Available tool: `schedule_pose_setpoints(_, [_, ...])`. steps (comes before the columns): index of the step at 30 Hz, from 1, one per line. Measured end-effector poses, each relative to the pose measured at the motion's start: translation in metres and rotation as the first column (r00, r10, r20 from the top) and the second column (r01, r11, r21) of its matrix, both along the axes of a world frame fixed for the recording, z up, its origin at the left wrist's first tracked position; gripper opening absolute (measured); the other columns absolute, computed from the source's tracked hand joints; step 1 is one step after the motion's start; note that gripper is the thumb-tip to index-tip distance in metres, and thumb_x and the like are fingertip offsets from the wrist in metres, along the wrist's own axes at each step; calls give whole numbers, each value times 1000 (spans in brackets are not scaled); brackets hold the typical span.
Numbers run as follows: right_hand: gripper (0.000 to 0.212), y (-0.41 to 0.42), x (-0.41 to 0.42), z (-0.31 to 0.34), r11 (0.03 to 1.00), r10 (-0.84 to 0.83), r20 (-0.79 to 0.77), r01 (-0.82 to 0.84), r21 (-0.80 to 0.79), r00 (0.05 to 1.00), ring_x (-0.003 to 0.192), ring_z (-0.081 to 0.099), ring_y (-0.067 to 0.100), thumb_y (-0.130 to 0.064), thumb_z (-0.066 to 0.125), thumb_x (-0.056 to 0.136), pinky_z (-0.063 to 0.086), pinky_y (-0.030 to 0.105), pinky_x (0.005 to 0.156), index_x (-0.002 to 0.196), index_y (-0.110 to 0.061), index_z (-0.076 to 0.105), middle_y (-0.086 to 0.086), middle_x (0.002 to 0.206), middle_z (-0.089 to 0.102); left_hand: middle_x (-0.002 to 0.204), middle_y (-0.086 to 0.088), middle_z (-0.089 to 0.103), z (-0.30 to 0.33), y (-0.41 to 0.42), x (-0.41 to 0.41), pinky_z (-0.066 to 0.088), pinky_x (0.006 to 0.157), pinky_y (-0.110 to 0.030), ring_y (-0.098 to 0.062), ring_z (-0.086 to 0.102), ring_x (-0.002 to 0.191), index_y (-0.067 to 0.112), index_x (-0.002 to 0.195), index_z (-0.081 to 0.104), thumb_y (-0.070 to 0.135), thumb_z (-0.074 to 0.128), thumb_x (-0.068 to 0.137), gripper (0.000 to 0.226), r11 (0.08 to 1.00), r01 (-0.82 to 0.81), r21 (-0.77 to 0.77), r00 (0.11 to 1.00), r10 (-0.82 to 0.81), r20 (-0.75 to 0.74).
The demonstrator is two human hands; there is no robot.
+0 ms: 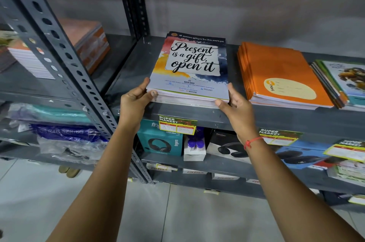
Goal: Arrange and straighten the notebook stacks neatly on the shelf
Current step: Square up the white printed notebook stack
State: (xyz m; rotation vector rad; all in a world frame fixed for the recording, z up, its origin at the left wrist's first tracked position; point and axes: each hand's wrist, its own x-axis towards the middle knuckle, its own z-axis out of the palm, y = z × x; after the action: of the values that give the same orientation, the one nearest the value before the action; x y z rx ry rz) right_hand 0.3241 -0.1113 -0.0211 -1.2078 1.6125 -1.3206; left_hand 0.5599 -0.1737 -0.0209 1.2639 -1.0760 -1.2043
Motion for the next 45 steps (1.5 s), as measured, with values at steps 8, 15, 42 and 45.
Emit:
schedule_pose_setpoints(8, [63,-5,-3,-2,1000,-28,32,28,2,999,100,47,-17,-10,62,85,37,3,88,142,-13,35,-28,111,44,74,22,65,0,1,-4,46,62,2,7,55,68,4,132,52,-2,60,86,47,999,-35,-11,999,35,3])
schedule_pose_setpoints(15, [60,-8,-3,-6,998,-69,24,70,-6,997,91,44,-25,-13,63,85,37,-6,75,140,-14,39,-22,118,46,104,9,66,0,2,-5,50,72,0,8,58,78,4,130,54,0,62,85,45,998,-65,-17,998,65,0])
schedule_pose_setpoints(42, [53,0,1,2,993,-119,1,119,-21,993,114,46,-3,-14,62,85,36,-9,76,136,-13,46,0,140,50,108,3,65,1,1,-7,52,79,-7,4,61,82,4,126,57,-1,63,84,43,993,-116,1,993,116,-21])
schedule_pose_setpoints(45, [54,0,0,4,994,-107,10,107,-16,994,115,44,-3,-14,61,86,37,-1,86,137,-14,45,-1,141,50,108,2,67,2,1,-7,52,83,-9,1,62,83,5,126,58,-1,64,84,43,993,-115,7,993,115,-28])
